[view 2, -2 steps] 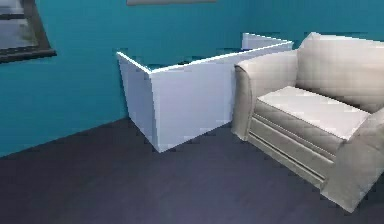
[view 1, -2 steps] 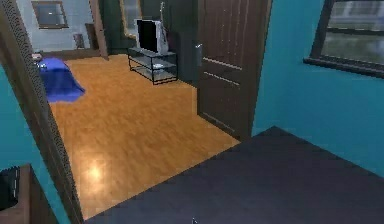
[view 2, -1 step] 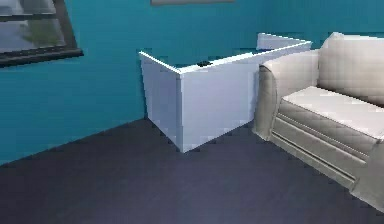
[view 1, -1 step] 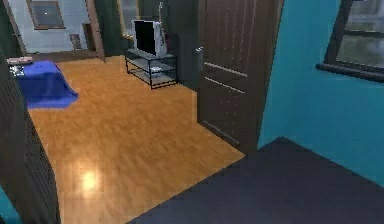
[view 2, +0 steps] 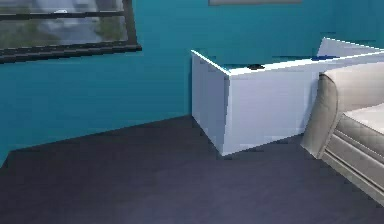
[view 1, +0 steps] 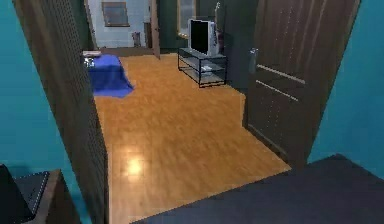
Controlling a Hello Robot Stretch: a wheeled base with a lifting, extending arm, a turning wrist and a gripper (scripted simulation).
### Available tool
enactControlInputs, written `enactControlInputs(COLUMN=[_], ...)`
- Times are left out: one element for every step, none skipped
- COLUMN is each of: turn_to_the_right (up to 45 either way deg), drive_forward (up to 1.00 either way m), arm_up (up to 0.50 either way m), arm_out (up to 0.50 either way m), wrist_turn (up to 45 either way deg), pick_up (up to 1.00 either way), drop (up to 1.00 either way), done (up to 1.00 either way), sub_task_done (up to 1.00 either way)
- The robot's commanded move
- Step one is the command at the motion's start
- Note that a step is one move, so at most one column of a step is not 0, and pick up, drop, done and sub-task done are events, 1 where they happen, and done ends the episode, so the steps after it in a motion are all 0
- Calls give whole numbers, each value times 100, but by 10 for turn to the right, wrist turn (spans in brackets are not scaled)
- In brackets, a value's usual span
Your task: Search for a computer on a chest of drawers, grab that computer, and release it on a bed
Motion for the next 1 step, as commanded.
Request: enactControlInputs(turn_to_the_right=[0], drive_forward=[30], arm_up=[0], arm_out=[0], wrist_turn=[0], pick_up=[0], drop=[0], done=[0], sub_task_done=[0])
